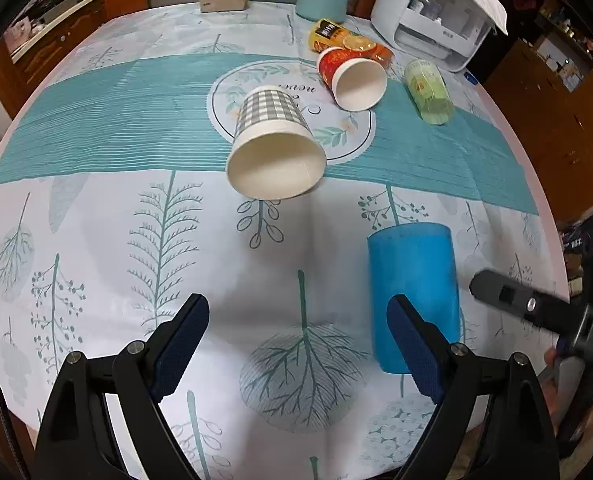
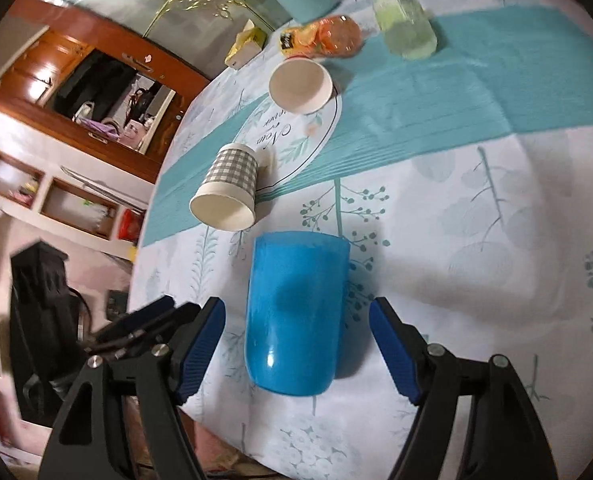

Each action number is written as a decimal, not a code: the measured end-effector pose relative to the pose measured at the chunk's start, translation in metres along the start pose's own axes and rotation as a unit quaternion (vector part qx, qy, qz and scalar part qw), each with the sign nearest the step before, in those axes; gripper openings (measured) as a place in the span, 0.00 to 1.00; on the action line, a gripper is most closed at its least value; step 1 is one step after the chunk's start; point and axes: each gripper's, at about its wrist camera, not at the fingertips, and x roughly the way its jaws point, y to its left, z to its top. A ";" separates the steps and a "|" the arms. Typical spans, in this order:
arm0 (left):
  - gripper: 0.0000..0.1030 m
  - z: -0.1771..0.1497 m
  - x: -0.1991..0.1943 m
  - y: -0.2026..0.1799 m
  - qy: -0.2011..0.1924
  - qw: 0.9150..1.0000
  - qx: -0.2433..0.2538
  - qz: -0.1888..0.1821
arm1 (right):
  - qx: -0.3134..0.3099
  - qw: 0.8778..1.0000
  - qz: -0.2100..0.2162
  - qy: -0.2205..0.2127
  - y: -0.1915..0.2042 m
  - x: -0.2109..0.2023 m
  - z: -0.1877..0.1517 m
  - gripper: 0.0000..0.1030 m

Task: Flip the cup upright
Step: 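Grasp the upright blue cup with the right gripper while the left gripper withdraws, then carry the blue cup with the right gripper and set it down upright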

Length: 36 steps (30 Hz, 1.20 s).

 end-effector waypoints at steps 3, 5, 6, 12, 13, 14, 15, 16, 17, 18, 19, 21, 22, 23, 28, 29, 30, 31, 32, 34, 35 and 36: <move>0.87 0.002 0.007 0.000 0.005 1.000 0.008 -0.001 | 0.012 1.000 0.014 0.018 -0.006 0.009 0.008 0.73; 0.87 0.004 0.011 -0.001 0.007 1.000 0.013 0.002 | 0.013 0.999 0.019 0.038 -0.007 0.017 0.011 0.73; 0.87 0.005 0.013 -0.001 0.008 1.000 0.014 0.002 | 0.015 0.999 0.021 0.046 -0.009 0.020 0.012 0.73; 0.87 0.011 0.023 0.000 0.020 1.000 0.016 -0.003 | 0.026 0.995 0.036 0.090 -0.016 0.044 0.021 0.73; 0.87 0.012 0.025 0.000 0.021 1.000 0.018 -0.003 | 0.027 0.994 0.038 0.094 -0.016 0.046 0.022 0.73; 0.87 0.012 0.026 0.000 0.022 1.000 0.018 -0.004 | 0.028 0.994 0.039 0.099 -0.016 0.050 0.023 0.73; 0.87 0.013 0.027 0.001 0.024 1.000 0.017 -0.005 | 0.029 0.993 0.042 0.103 -0.017 0.052 0.023 0.72; 0.87 0.014 0.027 0.002 0.025 1.000 0.017 -0.006 | 0.030 0.993 0.046 0.106 -0.016 0.054 0.023 0.71; 0.87 0.015 0.028 0.003 0.027 0.999 0.015 -0.008 | 0.027 0.992 0.049 0.109 -0.015 0.056 0.024 0.70; 0.87 0.016 0.029 0.004 0.027 0.999 0.014 -0.008 | 0.025 0.992 0.052 0.113 -0.014 0.058 0.025 0.69; 0.87 0.017 0.030 0.004 0.028 0.999 0.015 -0.008 | 0.023 0.991 0.056 0.116 -0.013 0.059 0.025 0.65; 0.87 0.017 0.030 0.004 0.028 0.999 0.017 -0.006 | 0.015 0.991 0.058 0.123 -0.009 0.060 0.026 0.63; 0.87 0.018 0.031 0.005 0.028 0.999 0.018 -0.006 | 0.010 0.991 0.055 0.124 -0.006 0.061 0.026 0.63; 0.87 0.018 0.031 0.005 0.027 0.999 0.018 -0.006 | 0.004 0.991 0.051 0.125 -0.003 0.061 0.025 0.63; 0.87 0.018 0.027 0.007 0.020 1.000 0.017 -0.002 | -0.024 0.993 0.028 0.114 0.009 0.055 0.027 0.63; 0.87 0.018 0.025 0.007 0.016 1.000 0.017 0.002 | -0.027 0.994 0.026 0.105 0.010 0.051 0.028 0.63; 0.87 0.017 0.023 0.006 0.010 1.000 0.018 0.007 | -0.030 0.995 0.021 0.095 0.011 0.049 0.029 0.62; 0.87 0.017 0.022 0.006 0.004 1.000 0.020 0.013 | -0.039 0.996 0.009 0.076 0.014 0.044 0.031 0.62; 0.87 0.015 0.020 0.005 0.000 1.000 0.021 0.016 | -0.052 0.997 -0.009 0.055 0.018 0.039 0.031 0.62; 0.87 0.014 0.019 0.004 -0.003 1.000 0.021 0.016 | -0.081 0.996 -0.043 0.013 0.025 0.031 0.031 0.62; 0.87 0.012 0.019 0.004 -0.004 1.000 0.020 0.014 | -0.092 0.994 -0.055 -0.005 0.029 0.028 0.030 0.62; 0.87 0.011 0.019 0.003 -0.005 1.000 0.018 0.013 | -0.103 0.992 -0.062 -0.023 0.032 0.025 0.029 0.62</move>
